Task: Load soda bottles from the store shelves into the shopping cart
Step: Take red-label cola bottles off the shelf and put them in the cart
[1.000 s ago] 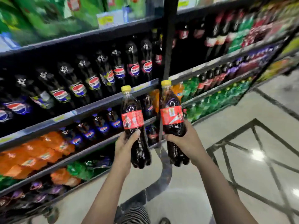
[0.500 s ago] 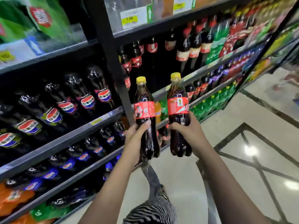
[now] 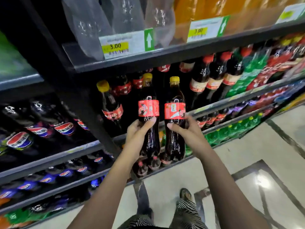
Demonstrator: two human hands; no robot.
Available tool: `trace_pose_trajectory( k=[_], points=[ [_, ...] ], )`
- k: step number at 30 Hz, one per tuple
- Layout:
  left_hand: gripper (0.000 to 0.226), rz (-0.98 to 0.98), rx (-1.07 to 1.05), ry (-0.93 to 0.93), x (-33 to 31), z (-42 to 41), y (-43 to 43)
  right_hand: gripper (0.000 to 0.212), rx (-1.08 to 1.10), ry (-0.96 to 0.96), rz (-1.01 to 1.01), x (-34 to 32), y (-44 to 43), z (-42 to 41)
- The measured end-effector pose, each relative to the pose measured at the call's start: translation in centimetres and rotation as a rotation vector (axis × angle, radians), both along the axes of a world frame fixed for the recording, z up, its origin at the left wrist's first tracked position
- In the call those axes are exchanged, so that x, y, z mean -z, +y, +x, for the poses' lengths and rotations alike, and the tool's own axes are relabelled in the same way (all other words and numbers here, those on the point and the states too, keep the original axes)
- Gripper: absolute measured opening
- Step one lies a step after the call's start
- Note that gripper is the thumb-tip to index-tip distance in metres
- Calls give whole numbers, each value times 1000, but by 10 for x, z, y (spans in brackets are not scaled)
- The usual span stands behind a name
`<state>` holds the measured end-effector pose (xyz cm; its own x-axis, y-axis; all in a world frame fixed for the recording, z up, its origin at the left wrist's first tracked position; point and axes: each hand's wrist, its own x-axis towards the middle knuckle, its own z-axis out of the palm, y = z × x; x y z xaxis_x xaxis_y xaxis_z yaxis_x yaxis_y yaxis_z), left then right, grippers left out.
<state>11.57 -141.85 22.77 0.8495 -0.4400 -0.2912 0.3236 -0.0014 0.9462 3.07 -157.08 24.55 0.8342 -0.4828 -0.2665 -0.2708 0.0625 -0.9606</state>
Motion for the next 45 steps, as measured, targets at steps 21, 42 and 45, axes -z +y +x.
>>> trace_pose_trajectory(
  k=[21, 42, 45],
  points=[
    [62, 220, -519, -244, 1, 54, -95, 67, -133, -124, -452, 3, -96, 121],
    [65, 545, -432, -413, 41, 32, -94, 64, -40, -24, -580, 52, -70, 88],
    [57, 600, -439, -406, 46, 35, -99, 54, -35, 13, -612, 57, -70, 92]
  ],
)
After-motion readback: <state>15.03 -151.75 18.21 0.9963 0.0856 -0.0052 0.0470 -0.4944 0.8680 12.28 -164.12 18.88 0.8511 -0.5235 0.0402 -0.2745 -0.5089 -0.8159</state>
